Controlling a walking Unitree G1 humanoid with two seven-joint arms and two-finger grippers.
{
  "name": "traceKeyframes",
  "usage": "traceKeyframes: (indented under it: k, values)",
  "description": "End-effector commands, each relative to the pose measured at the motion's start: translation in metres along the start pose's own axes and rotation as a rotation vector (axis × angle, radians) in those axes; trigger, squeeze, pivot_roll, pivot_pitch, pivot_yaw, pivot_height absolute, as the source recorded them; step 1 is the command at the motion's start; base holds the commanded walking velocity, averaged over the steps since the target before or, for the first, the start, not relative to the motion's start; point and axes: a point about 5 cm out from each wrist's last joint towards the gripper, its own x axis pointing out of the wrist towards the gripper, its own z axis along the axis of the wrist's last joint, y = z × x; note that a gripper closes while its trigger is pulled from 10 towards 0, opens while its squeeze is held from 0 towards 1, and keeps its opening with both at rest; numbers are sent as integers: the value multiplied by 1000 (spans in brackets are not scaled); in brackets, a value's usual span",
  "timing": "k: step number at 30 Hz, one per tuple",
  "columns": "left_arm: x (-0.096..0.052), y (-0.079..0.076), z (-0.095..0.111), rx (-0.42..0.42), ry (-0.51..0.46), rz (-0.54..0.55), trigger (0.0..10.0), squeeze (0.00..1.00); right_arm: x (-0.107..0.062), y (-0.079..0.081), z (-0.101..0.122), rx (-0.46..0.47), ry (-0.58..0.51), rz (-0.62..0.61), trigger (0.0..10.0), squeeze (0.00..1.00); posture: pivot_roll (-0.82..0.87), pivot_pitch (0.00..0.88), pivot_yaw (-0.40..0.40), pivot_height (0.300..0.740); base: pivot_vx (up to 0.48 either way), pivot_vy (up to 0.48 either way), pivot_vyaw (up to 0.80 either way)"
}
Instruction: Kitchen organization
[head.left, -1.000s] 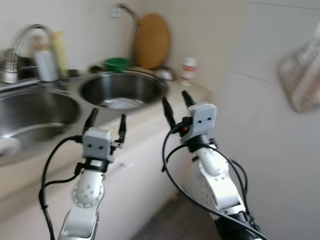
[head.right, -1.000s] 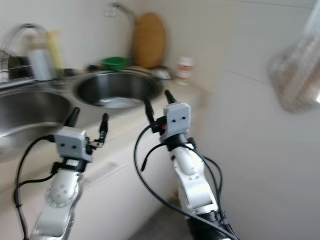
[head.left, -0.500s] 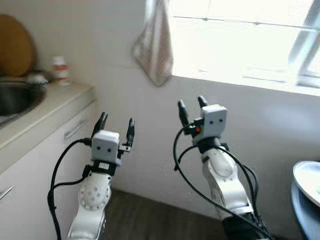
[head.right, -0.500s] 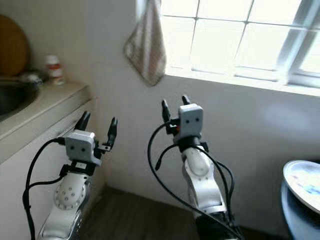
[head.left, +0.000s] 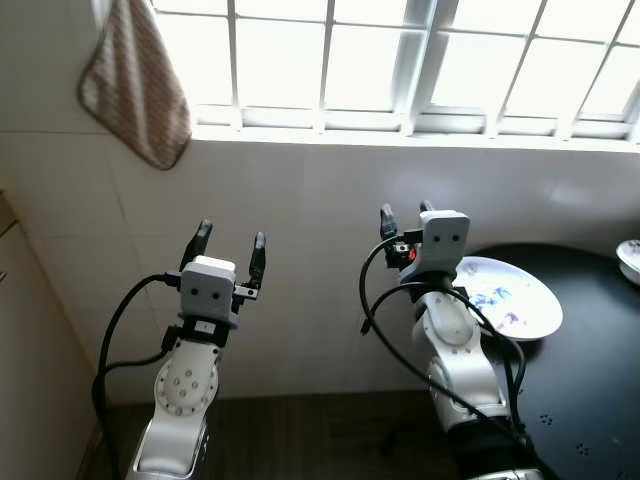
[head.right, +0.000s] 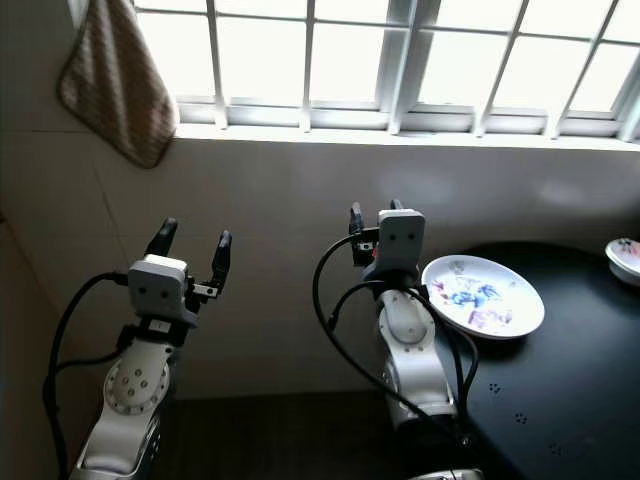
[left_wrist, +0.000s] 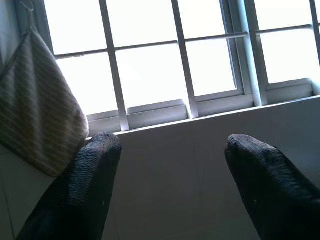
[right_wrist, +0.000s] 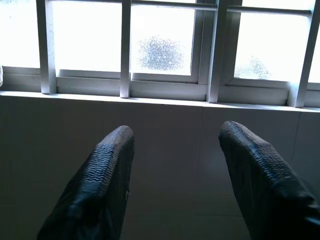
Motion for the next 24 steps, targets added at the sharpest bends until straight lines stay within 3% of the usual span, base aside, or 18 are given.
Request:
traceKeyframes:
  k: [1,6,14,18,24]
  values:
    - [1,-3,-1,1,7,-10,10000,0,1,-2,-4,-5,32,-14,10000,0,29,0,-42,736,0,0,-800]
    - [1,-2,-3,1,20,-2,10000,0,3,-14,-20,9,137,-77,10000,0,28,0,-41,736,0,0,-800]
    - [0,0,-6,12,44,8,10000,0,0,-25,-33,21,219,-136,10000,0,28,0,-39,736,0,0,-800]
    - [0,1,-8,17,58,13,10000,0,-2,-24,-39,-1,256,-128,10000,0,27,0,-37,736,0,0,0]
    - [0,2,-9,13,64,14,10000,0,-4,-30,-48,35,309,-177,10000,0,27,0,-34,736,329,0,-267]
